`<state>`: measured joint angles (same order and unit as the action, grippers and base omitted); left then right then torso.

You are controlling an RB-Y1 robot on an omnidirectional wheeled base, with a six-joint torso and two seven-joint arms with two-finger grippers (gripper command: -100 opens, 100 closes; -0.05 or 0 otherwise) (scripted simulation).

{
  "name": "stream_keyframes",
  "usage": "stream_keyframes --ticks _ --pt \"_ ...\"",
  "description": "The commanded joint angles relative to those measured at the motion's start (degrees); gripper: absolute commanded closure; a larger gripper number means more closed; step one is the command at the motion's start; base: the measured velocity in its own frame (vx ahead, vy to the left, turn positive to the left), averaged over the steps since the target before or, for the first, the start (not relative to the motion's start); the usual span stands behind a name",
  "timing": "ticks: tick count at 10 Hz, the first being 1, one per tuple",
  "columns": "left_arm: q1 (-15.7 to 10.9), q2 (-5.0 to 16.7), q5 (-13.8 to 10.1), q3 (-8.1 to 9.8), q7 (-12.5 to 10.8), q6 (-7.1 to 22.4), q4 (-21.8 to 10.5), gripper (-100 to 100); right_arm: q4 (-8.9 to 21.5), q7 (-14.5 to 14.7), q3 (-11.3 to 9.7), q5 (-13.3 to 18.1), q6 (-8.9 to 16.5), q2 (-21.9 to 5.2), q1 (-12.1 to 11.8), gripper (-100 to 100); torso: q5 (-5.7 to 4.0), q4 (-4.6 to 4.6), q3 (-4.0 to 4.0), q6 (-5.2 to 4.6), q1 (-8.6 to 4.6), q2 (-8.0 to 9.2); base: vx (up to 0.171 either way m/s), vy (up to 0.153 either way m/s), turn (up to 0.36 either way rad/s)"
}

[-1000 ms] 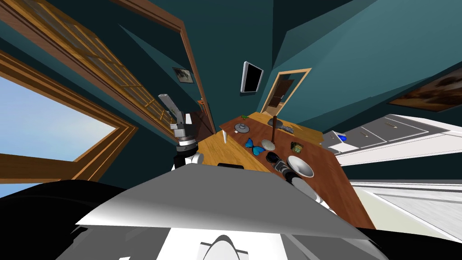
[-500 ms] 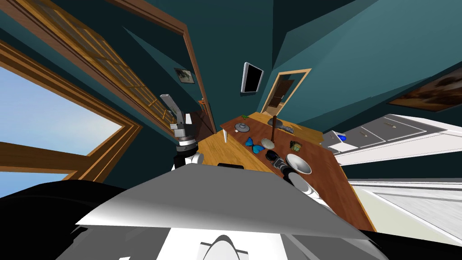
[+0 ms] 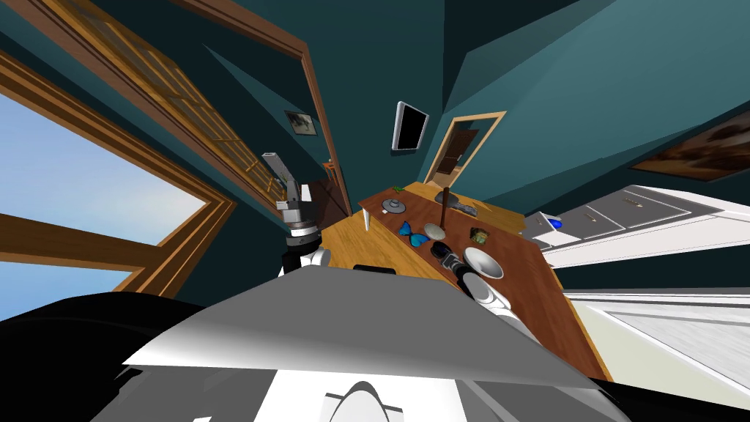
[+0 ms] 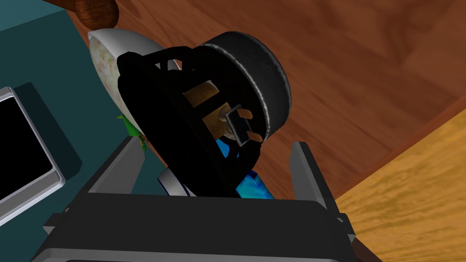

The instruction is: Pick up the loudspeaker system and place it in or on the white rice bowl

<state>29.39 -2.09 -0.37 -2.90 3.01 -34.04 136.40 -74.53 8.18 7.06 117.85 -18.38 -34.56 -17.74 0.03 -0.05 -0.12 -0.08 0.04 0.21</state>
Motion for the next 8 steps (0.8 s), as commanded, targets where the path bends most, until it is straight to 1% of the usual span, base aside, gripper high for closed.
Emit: stream_keyframes --ticks 1,2,6,7,8 --pt "0.00 0.00 0.00 0.00 0.00 0.00 0.00 0 0.00 0.00 0.00 0.00 0.00 0.00 0.00 -100 0.00 0.00 0.00 0.00 0.00 0.00 -0.008 -0.001 -0.002" --pt "0.00 0.00 0.00 0.00 0.00 0.00 0.00 0 0.03 -0.03 -0.01 0.08 0.01 -0.01 0.01 100 0.00 0.02 0.04 0.00 -0.01 -0.07 0.000 0.000 0.000" --pt "0.00 0.00 0.00 0.00 0.00 0.00 0.00 0 0.03 -0.03 0.00 0.06 0.02 -0.01 0.01 100 0.00 0.03 0.08 0.01 0.00 -0.13 0.000 0.000 0.000" --pt "0.00 0.00 0.00 0.00 0.00 0.00 0.00 0 0.03 -0.03 0.00 0.06 0.02 -0.01 0.01 0 0.00 0.03 0.08 0.01 0.00 -0.13 0.000 0.000 0.000" --pt "0.00 0.00 0.00 0.00 0.00 0.00 0.00 0 -1.79 2.83 -0.99 -2.80 1.80 -1.02 -2.54 100 0.00 0.04 0.08 0.01 0.00 -0.13 0.047 -0.004 -0.017"
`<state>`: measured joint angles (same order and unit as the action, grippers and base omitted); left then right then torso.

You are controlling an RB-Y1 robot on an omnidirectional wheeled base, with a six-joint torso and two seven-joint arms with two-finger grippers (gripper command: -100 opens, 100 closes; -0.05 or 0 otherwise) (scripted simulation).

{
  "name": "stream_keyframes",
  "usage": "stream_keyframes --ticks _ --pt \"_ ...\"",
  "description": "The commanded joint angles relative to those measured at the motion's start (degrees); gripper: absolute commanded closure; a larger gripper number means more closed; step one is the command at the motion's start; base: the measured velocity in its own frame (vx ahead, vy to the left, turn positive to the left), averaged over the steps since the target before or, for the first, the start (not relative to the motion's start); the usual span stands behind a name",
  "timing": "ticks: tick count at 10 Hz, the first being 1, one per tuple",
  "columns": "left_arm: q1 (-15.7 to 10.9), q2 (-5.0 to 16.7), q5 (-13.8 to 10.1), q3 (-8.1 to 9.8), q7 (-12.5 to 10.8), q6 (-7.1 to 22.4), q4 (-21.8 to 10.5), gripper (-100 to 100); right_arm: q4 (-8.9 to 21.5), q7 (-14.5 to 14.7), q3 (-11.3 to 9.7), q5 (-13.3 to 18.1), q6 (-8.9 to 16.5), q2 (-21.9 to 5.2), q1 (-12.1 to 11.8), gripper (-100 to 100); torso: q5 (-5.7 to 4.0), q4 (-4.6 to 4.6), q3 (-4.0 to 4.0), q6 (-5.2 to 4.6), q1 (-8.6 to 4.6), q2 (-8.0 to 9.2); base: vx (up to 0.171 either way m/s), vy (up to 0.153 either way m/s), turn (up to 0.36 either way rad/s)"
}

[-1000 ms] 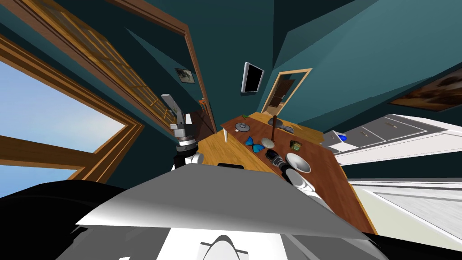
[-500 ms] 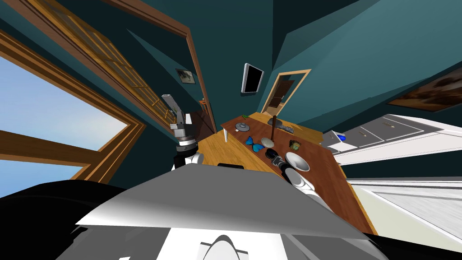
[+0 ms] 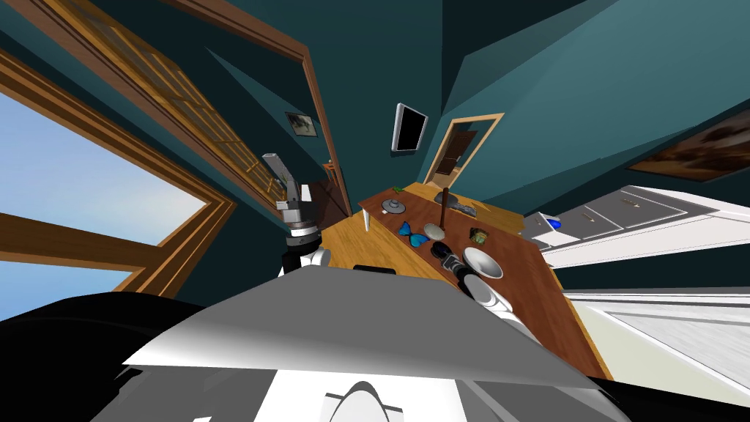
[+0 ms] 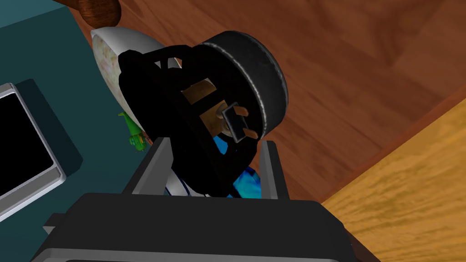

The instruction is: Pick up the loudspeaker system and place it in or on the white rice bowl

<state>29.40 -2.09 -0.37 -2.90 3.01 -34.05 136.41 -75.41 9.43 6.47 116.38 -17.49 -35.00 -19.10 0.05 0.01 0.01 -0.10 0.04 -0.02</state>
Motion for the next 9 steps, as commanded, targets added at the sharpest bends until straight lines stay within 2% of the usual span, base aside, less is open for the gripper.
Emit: stream_keyframes --ticks 1,2,4,5,7,8,9 --pt "0.00 0.00 0.00 0.00 0.00 0.00 0.00 0 -0.90 1.87 -0.40 -2.29 0.91 -0.57 -1.19 100 0.00 0.00 0.00 0.00 0.00 0.00 0.061 -0.010 -0.020" --pt "0.00 0.00 0.00 0.00 0.00 0.00 0.00 0 -2.75 4.20 -1.41 -4.53 2.70 -1.61 -3.72 100 0.03 -0.01 0.03 0.04 0.00 -0.07 0.076 -0.007 -0.014" --pt "0.00 0.00 0.00 0.00 0.00 0.00 0.00 0 -2.75 5.09 -1.41 -6.73 2.70 -1.61 -3.81 100 0.08 -0.03 0.03 0.06 0.07 -0.09 0.043 -0.007 -0.003" --pt "0.00 0.00 0.00 0.00 0.00 0.00 0.00 0 -4.61 7.80 -2.43 -9.04 4.48 -2.64 -6.42 100 0.08 -0.06 -0.03 0.06 0.08 0.01 0.046 -0.016 -0.013" --pt "0.00 0.00 0.00 0.00 0.00 0.00 0.00 0 -4.61 8.31 -2.43 -11.17 4.48 -2.64 -6.42 100 0.13 -0.09 -0.05 0.05 0.11 0.03 0.032 -0.006 -0.008" --pt "0.00 0.00 0.00 0.00 0.00 0.00 0.00 0 -6.46 10.91 -3.44 -13.21 6.27 -3.68 -9.04 100 0.15 -0.11 -0.09 0.06 0.15 0.09 0.045 -0.010 -0.008" --pt "0.00 0.00 0.00 0.00 0.00 0.00 0.00 0 -6.46 11.53 -3.44 -15.60 6.27 -3.68 -9.04 100 0.18 -0.11 -0.09 0.02 0.15 0.08 0.047 -0.008 -0.021"
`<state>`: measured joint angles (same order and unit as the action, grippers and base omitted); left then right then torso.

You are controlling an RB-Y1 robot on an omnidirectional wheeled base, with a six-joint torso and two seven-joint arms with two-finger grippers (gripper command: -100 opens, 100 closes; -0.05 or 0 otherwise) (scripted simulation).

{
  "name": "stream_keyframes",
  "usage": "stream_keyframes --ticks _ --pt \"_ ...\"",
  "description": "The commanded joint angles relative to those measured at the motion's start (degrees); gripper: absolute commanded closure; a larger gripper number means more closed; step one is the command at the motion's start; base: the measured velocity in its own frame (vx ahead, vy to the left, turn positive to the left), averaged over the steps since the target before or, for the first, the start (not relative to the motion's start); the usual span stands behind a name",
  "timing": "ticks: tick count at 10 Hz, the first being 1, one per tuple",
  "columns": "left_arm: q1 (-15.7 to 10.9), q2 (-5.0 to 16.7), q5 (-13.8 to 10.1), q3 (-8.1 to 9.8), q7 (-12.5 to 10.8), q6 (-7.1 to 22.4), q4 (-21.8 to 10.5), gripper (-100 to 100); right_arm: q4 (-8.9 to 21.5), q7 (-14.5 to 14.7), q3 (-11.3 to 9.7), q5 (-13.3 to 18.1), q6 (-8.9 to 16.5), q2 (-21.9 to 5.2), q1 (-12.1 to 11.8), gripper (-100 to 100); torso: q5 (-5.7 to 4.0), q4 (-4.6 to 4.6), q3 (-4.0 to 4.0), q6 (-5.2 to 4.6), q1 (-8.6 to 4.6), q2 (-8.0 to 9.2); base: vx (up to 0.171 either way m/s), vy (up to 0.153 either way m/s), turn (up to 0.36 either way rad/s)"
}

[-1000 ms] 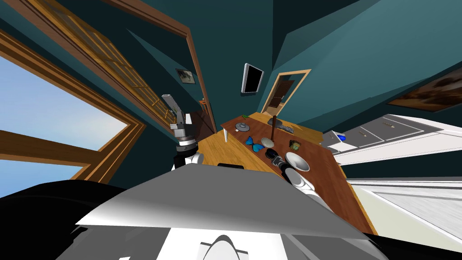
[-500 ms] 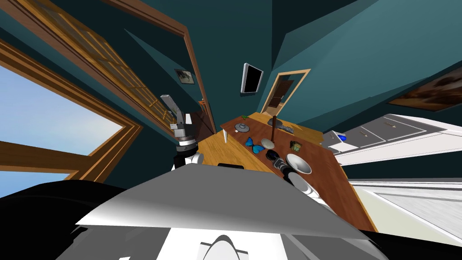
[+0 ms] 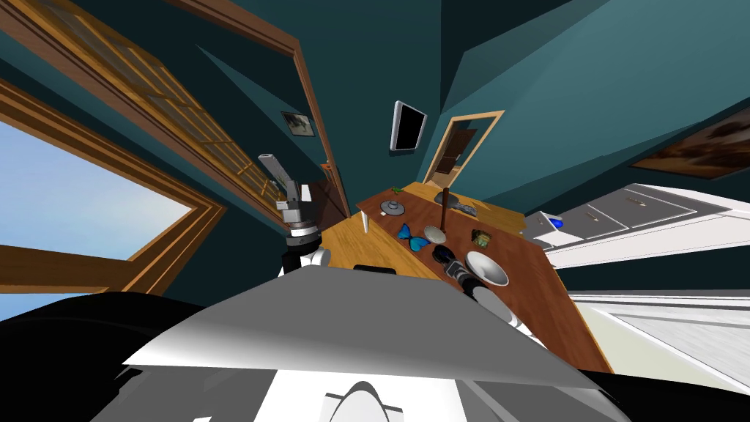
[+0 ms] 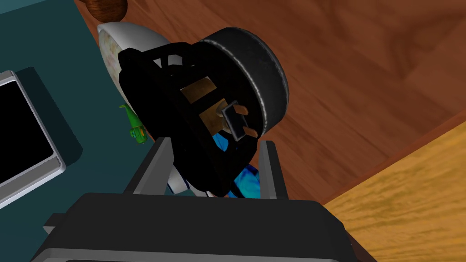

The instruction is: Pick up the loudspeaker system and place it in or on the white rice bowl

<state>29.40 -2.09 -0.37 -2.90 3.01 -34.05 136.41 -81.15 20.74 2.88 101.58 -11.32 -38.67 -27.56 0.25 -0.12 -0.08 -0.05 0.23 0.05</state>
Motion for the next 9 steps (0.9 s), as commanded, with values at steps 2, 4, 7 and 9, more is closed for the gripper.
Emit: stream_keyframes --ticks 2,4,7,9 --pt "0.00 0.00 0.00 0.00 0.00 0.00 0.00 0 -2.58 3.44 -0.86 -4.87 1.89 -1.05 -3.20 100 0.04 0.00 0.01 -0.01 0.05 -0.03 0.064 -0.004 -0.015" --pt "0.00 0.00 0.00 0.00 0.00 0.00 0.00 0 -4.43 6.66 -1.88 -9.31 3.68 -2.09 -5.82 100 0.08 -0.01 0.01 0.00 0.06 -0.04 0.062 -0.011 -0.011" --pt "0.00 0.00 0.00 0.00 0.00 0.00 0.00 0 -6.28 9.38 -2.89 -12.28 5.46 -3.12 -8.44 100 0.14 -0.07 -0.08 -0.01 0.15 0.08 0.040 -0.003 -0.012" --pt "0.00 0.00 0.00 0.00 0.00 0.00 0.00 0 -6.28 9.50 -2.89 -12.76 5.46 -3.12 -8.44 100 0.17 -0.11 -0.13 0.01 0.20 0.16 0.009 -0.001 0.004"
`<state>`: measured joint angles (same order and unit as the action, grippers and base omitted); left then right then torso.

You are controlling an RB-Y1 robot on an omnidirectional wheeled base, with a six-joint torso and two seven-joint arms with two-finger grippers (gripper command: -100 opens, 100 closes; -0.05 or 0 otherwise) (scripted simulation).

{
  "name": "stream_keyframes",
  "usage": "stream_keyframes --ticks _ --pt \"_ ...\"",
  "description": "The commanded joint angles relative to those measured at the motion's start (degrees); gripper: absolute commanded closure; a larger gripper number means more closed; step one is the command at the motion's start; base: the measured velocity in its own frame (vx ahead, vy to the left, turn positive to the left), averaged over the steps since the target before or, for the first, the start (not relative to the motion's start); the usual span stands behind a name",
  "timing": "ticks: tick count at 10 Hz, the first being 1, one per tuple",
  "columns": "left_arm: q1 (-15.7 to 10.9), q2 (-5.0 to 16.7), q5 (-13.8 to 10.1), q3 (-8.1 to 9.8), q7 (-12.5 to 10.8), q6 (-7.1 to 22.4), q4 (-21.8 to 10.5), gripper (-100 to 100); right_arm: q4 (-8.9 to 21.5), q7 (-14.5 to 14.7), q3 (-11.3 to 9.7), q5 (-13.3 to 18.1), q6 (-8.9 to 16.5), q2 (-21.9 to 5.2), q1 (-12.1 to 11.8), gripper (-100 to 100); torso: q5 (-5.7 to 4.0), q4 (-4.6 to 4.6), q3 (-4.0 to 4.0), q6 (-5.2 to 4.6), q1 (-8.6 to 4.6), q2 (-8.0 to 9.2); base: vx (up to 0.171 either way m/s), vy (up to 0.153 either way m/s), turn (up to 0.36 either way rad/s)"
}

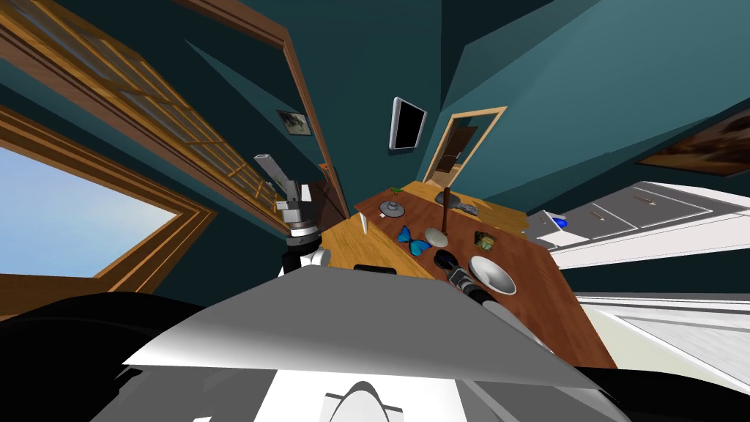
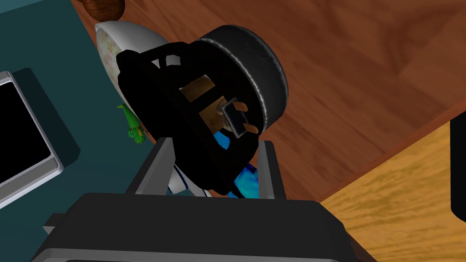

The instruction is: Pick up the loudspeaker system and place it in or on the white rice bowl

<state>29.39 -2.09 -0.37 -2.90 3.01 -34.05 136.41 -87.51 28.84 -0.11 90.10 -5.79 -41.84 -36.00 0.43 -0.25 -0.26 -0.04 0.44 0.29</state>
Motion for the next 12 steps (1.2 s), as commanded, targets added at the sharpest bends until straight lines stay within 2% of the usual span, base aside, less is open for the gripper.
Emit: stream_keyframes --ticks 1,2,3,4,5,6,7,9,10,11,12 --pt "0.00 0.00 0.00 0.00 0.00 0.00 0.00 0 0.09 1.79 0.09 -2.64 -0.07 0.05 0.00 100 0.00 0.00 0.00 0.00 0.00 0.00 0.000 0.000 0.000" --pt "0.00 0.00 0.00 0.00 0.00 0.00 0.00 0 -1.77 4.00 -0.92 -4.43 1.72 -0.98 -2.62 100 0.01 -0.02 -0.03 -0.01 0.01 0.05 0.042 -0.007 -0.015" --pt "0.00 0.00 0.00 0.00 0.00 0.00 0.00 0 -1.77 5.01 -0.92 -6.49 1.72 -0.98 -2.62 100 0.02 0.01 0.01 -0.06 0.01 -0.02 0.050 -0.003 -0.022" --pt "0.00 0.00 0.00 0.00 0.00 0.00 0.00 0 -1.77 5.01 -0.92 -7.08 1.72 -0.98 -2.62 100 0.04 0.00 0.03 -0.02 0.02 -0.07 0.025 -0.001 0.000" --pt "0.00 0.00 0.00 0.00 0.00 0.00 0.00 0 -3.62 7.97 -1.94 -9.42 3.50 -2.02 -5.23 100 0.04 -0.02 0.00 0.00 0.04 -0.04 0.052 -0.008 -0.003" --pt "0.01 0.00 0.00 0.00 0.00 0.00 0.00 0 -3.62 8.23 -1.94 -11.51 3.50 -2.02 -5.23 100 0.07 -0.01 0.01 -0.06 0.04 -0.05 0.055 -0.009 -0.033" --pt "0.00 0.00 0.00 0.00 0.00 0.00 0.00 0 -5.47 11.45 -2.95 -13.42 4.94 -3.05 -7.82 100 0.07 -0.01 0.03 0.01 0.06 -0.08 0.068 -0.012 -0.009" --pt "0.00 0.00 0.00 0.00 0.00 0.00 0.00 0 -5.47 11.45 -2.95 -15.95 5.29 -3.05 -7.85 100 0.07 -0.01 0.04 0.02 0.11 -0.10 0.035 -0.004 -0.009" --pt "0.00 0.00 0.00 0.00 0.00 0.00 0.00 0 -5.49 11.60 -2.71 -15.31 5.03 -2.96 -7.93 100 0.00 -0.03 0.01 0.07 0.08 -0.06 0.000 0.000 0.000" --pt "0.00 0.00 0.00 0.00 0.00 0.00 0.00 0 -5.49 11.55 -2.79 -15.43 5.20 -3.00 -7.94 0 -0.01 -0.05 -0.01 0.08 0.06 -0.03 0.000 0.000 0.000" --pt "0.00 0.00 0.00 0.00 0.00 0.00 0.00 0 -5.89 11.42 -1.34 -15.09 4.68 -3.57 -7.76 100 -0.01 -0.05 -0.01 0.08 0.05 -0.02 -0.084 0.046 -0.037"
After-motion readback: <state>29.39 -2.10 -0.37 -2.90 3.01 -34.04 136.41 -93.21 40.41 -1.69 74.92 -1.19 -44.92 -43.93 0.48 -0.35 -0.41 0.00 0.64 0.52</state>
